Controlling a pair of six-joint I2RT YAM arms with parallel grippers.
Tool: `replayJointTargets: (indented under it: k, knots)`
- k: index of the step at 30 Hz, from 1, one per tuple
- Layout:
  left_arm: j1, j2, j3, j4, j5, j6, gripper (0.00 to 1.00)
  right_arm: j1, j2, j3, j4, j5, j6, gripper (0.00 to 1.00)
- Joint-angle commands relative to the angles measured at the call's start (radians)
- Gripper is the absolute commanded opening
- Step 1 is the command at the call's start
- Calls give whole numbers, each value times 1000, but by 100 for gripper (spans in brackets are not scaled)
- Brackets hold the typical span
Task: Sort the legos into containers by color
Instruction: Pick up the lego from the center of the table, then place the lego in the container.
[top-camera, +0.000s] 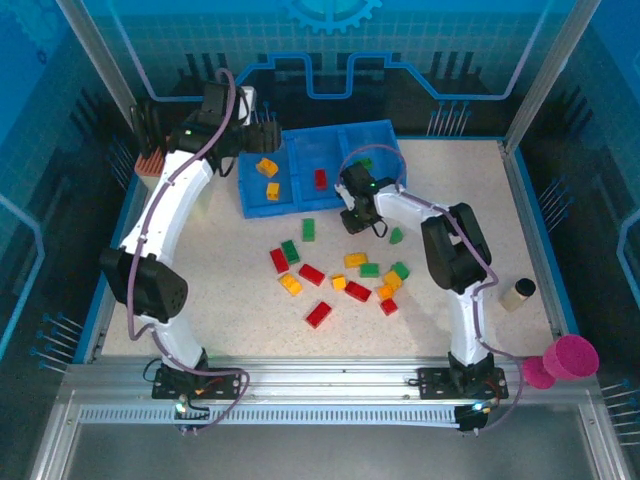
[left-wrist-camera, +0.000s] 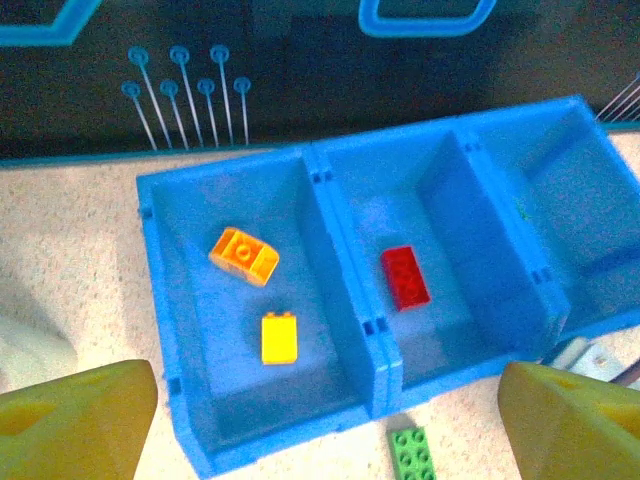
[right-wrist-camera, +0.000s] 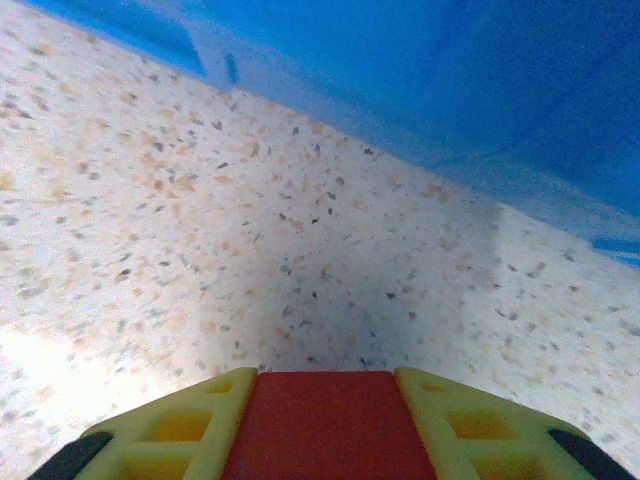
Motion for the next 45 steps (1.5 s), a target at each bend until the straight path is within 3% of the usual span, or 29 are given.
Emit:
replayJointTargets:
  k: [1, 5, 13, 19, 33, 45]
  knots:
    - [-1, -71, -75, -16, -8, 28, 90, 16, -109, 93, -11, -21, -10, 30]
    - [-1, -151, -185, -31, -10, 20, 90, 16, -54, 248, 7, -64, -15, 30]
    - [1, -314, -366, -85, -9, 7, 91, 24, 288, 713, -55, -95, -48, 31]
    - [2, -383, -426, -75, -2, -5, 93, 18, 462, 932, -106, -75, -4, 31]
    - [5, -361, -454, -6, 87, 2, 94, 12, 555, 960, -81, -156, 137, 36]
    - [24, -412, -522, 31, 86, 7, 95, 26, 455, 888, -61, -150, 163, 53]
